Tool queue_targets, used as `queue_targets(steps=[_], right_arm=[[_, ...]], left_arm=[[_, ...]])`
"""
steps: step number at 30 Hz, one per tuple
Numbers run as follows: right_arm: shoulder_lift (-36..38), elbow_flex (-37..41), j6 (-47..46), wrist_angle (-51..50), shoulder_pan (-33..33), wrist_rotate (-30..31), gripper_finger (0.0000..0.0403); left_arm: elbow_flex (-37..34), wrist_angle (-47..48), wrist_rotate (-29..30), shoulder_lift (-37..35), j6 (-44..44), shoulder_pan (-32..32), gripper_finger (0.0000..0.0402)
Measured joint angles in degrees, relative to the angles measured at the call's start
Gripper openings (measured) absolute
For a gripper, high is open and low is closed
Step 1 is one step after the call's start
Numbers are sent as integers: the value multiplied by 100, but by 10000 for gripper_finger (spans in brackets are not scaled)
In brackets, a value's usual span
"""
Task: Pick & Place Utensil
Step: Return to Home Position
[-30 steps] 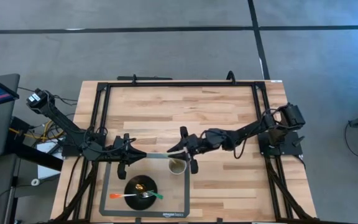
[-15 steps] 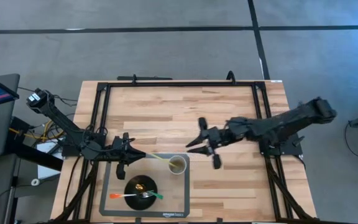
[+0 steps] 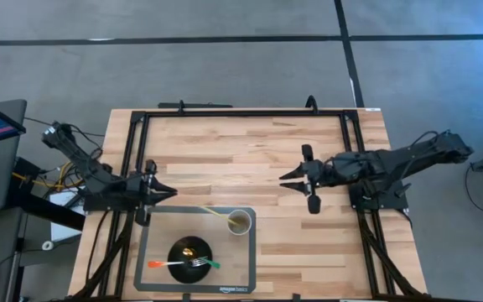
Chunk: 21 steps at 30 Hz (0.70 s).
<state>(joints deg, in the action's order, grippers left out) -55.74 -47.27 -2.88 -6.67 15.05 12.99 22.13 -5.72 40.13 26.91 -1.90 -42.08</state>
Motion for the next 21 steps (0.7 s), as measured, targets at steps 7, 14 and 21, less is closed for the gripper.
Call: queue_targets(steps=[7,14,21], right_arm=[[324,909,114,76,-476,403,74],[855,1504,-2,357,-1164,-47,74],[1601,2098,180,928,-1405,-98,74]], left_arm=[[-645,360,-625,-797,185,4,33],[-1665,-1328,-659,-1037,-289,284,33],[-2016,-1623,-1085,-1204,-429,1048,33]])
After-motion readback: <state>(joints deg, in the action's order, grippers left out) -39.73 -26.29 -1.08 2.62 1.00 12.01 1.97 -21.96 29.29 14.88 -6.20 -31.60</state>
